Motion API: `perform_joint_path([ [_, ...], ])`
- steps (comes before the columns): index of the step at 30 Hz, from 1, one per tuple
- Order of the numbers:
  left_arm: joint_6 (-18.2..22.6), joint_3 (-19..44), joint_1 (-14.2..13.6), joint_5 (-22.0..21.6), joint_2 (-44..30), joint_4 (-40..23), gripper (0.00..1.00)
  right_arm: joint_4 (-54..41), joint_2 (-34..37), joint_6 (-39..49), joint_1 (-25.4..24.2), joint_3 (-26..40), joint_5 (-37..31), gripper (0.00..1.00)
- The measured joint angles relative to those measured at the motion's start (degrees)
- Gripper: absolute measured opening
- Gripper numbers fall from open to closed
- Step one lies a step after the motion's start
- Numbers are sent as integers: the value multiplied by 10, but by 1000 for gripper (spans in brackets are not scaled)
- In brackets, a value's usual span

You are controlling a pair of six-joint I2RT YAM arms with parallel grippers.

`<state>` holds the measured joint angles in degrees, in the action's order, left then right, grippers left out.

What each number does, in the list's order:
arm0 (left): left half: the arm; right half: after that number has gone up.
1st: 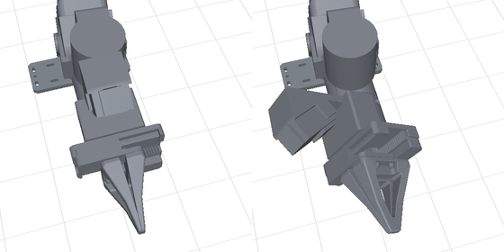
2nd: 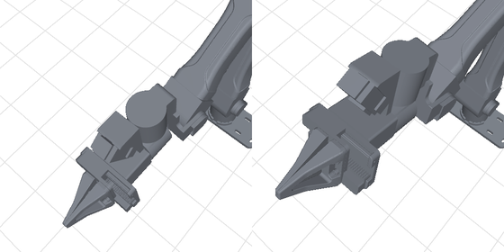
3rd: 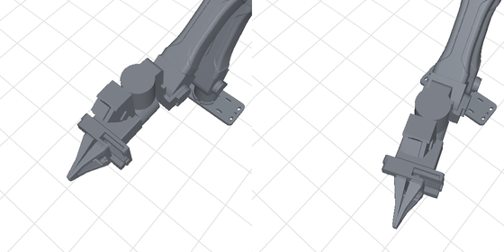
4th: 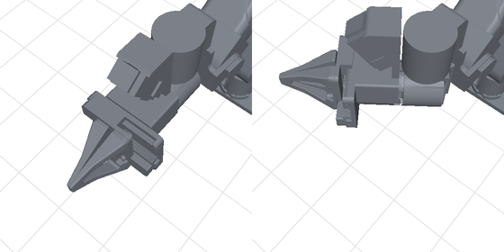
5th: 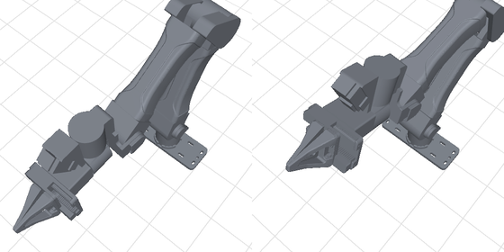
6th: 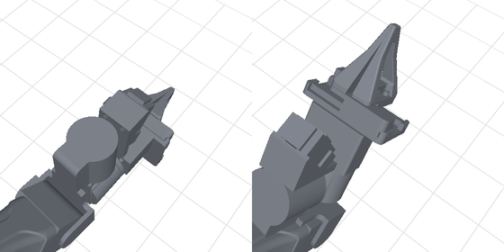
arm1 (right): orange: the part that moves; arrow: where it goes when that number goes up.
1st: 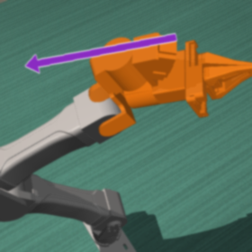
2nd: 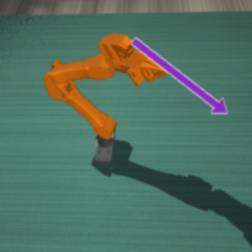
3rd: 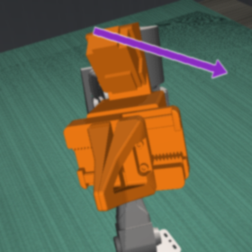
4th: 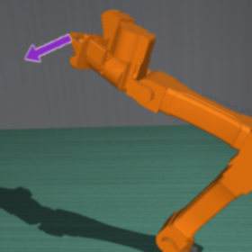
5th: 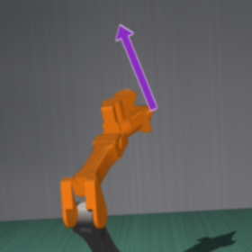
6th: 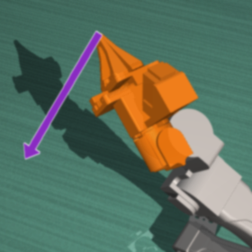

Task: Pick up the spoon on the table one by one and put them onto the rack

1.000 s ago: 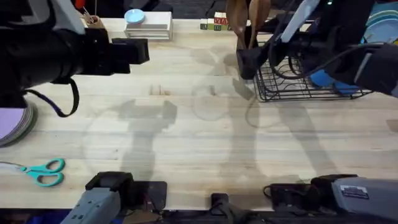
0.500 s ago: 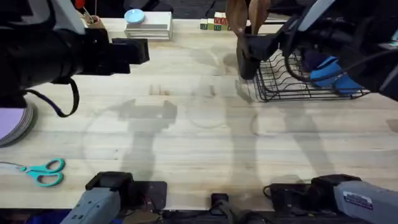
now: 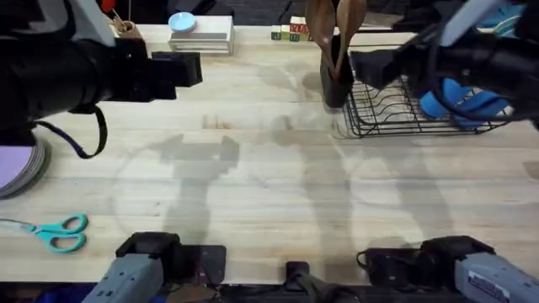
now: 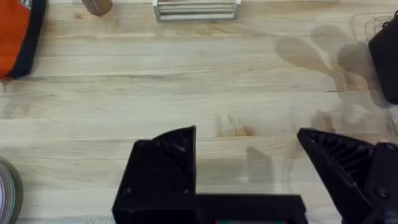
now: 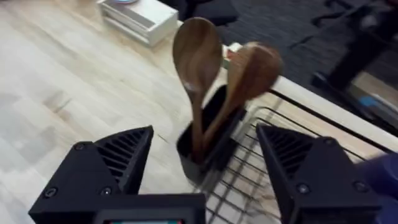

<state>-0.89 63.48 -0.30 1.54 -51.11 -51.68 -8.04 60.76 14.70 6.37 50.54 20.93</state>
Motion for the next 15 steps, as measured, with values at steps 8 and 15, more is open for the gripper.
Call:
perform_joint_path([
  [8,0,0,0,0,0,2,994,-102,-111,-51,0,0,-136,996],
  [15,0,0,0,0,0,9,993,-196,-193,-84,0,0,-310,996],
])
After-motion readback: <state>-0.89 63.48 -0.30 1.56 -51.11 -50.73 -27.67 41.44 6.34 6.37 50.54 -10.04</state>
